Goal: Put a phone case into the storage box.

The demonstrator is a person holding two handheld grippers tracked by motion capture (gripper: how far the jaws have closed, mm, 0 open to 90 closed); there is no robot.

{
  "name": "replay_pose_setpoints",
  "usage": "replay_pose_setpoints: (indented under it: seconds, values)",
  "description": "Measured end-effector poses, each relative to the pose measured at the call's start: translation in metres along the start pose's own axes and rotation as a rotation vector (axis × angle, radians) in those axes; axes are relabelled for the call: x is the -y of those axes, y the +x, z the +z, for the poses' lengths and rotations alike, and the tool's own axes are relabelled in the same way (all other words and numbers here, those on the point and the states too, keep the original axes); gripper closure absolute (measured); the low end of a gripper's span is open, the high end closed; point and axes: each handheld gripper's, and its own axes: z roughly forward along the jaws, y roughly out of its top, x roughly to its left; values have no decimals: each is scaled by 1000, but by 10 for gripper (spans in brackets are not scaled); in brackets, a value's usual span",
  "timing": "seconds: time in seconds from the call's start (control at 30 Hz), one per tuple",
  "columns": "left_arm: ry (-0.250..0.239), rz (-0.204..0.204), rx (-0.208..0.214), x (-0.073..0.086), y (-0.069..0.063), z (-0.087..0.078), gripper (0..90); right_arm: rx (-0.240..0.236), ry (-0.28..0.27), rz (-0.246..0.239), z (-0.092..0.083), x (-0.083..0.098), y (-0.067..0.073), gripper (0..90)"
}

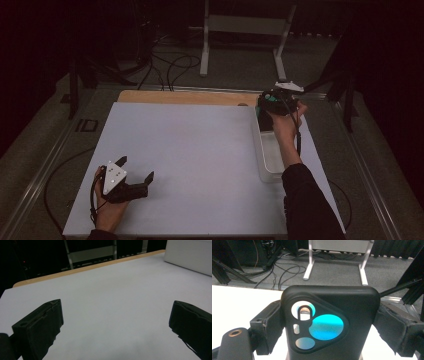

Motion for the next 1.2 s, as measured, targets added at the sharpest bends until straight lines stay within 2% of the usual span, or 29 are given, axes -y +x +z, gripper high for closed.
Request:
replay_pose_setpoints:
  seconds: [0.33,0.53,0.73,1.03,1.2]
  values:
    - [2,2,2,0,0,0,0,18,45,-9,14,10,2,135]
    - [1,-2,3,0,1,0,0,20,44,-23,19,11,5,134]
    - [1,-5,2,0,1,-1,0,22,45,-17,22,10,4,129]
    - [-5,-10,-2,1,1,-1,0,-10,62,-6,25,11,4,109]
    - [-6,-12,-2,1,1,-1,0,-17,68,-25,26,13,5,90]
